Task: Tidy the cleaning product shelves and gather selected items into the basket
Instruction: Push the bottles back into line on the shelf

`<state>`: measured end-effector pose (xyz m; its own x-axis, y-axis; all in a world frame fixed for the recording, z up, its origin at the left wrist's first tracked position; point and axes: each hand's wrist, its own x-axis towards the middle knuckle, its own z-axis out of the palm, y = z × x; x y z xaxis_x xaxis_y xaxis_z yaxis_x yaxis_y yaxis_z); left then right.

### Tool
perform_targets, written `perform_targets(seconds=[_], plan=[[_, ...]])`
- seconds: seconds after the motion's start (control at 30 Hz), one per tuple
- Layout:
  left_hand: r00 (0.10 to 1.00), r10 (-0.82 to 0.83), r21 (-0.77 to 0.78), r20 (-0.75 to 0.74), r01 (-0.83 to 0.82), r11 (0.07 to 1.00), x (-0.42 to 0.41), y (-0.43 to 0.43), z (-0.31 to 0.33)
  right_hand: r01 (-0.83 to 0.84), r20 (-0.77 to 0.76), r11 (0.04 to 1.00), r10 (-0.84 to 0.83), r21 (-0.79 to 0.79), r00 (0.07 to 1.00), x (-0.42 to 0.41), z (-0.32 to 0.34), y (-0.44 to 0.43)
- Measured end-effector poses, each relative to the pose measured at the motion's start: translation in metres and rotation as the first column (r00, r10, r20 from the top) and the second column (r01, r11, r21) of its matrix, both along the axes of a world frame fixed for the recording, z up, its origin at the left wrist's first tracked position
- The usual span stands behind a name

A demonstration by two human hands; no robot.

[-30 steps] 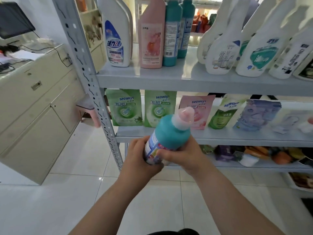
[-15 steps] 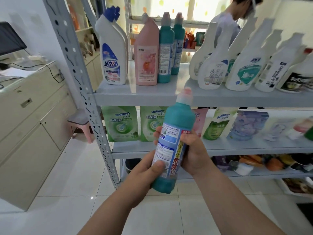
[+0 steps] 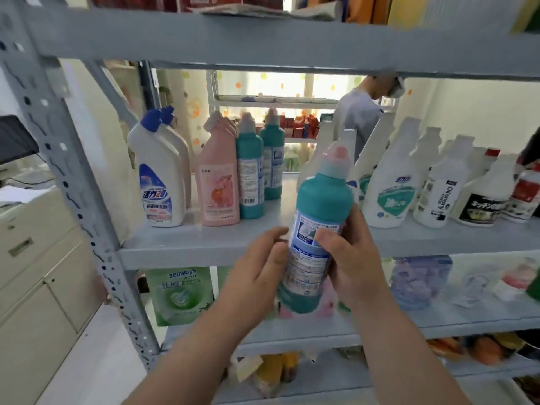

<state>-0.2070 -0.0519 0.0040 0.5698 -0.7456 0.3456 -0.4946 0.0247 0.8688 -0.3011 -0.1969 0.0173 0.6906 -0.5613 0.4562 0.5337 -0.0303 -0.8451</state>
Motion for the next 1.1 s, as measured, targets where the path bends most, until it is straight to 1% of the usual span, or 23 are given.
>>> perform_targets(seconds=[0.03, 0.13, 0.23, 0.3, 0.37, 0.4, 0.47, 0.5, 0.57, 0.63, 0.7, 0.73, 0.83, 0.93, 1.1], plan=[[0.999, 0.037, -0.022, 0.037, -0.036, 0.999, 0.01, -0.015, 0.013, 0.027, 0.017, 0.999, -0.026, -0.02, 1.0, 0.002, 0.004, -0.011], [0.992, 0.108, -0.105, 0.064, -0.101, 0.989, 0.04, -0.061, 0.058, 0.08, 0.063, 0.994, -0.076, -0.077, 0.995, 0.009, 0.013, -0.041], [0.971, 0.173, -0.132, 0.164, -0.152, 0.979, 0.072, -0.115, 0.101, 0.075, 0.095, 0.993, -0.066, -0.093, 0.993, 0.017, 0.015, -0.062], [0.929, 0.268, -0.08, 0.256, -0.256, 0.963, 0.095, -0.153, 0.121, 0.063, 0.088, 0.994, -0.055, -0.093, 0.995, 0.021, 0.015, -0.071], [0.853, 0.367, -0.022, 0.371, -0.387, 0.922, 0.116, -0.184, 0.134, 0.053, 0.078, 0.992, -0.044, -0.11, 0.996, 0.025, 0.016, -0.078], [0.814, 0.4, -0.021, 0.421, -0.432, 0.902, 0.125, -0.197, 0.137, 0.046, 0.068, 0.991, -0.038, -0.122, 0.997, 0.027, 0.016, -0.082], [0.754, 0.449, -0.019, 0.479, -0.503, 0.864, 0.139, -0.219, 0.141, 0.026, 0.042, 0.989, -0.021, -0.144, 0.999, 0.03, 0.015, -0.088], [0.734, 0.469, 0.01, 0.491, -0.543, 0.839, 0.146, -0.228, 0.141, 0.017, 0.035, 0.988, -0.011, -0.154, 0.999, 0.032, 0.014, -0.091], [0.706, 0.488, 0.115, 0.513, -0.62, 0.776, 0.158, -0.242, 0.141, 0.011, 0.024, 0.985, -0.007, -0.174, 1.0, 0.034, 0.014, -0.096], [0.661, 0.456, 0.2, 0.596, -0.672, 0.713, 0.167, -0.25, 0.141, 0.009, 0.006, 0.982, -0.008, -0.19, 1.0, 0.034, 0.015, -0.102], [0.592, 0.424, 0.197, 0.685, -0.711, 0.675, 0.172, -0.255, 0.139, 0.003, -0.006, 0.978, -0.004, -0.206, 1.0, 0.035, 0.016, -0.107], [0.577, 0.429, 0.177, 0.695, -0.715, 0.676, 0.173, -0.257, 0.138, 0.004, -0.009, 0.977, -0.006, -0.213, 1.0, 0.035, 0.017, -0.109], [0.623, 0.44, 0.144, 0.647, -0.666, 0.732, 0.169, -0.259, 0.134, 0.017, -0.01, 0.975, -0.019, -0.221, 1.0, 0.039, 0.017, -0.114], [0.618, 0.427, 0.09, 0.66, -0.629, 0.772, 0.162, -0.253, 0.13, 0.012, 0.003, 0.975, -0.012, -0.22, 1.0, 0.042, 0.016, -0.114], [0.677, 0.365, 0.02, 0.639, -0.489, 0.872, 0.141, -0.22, 0.117, 0.019, 0.002, 0.976, -0.019, -0.215, 1.0, 0.045, 0.005, -0.11]])
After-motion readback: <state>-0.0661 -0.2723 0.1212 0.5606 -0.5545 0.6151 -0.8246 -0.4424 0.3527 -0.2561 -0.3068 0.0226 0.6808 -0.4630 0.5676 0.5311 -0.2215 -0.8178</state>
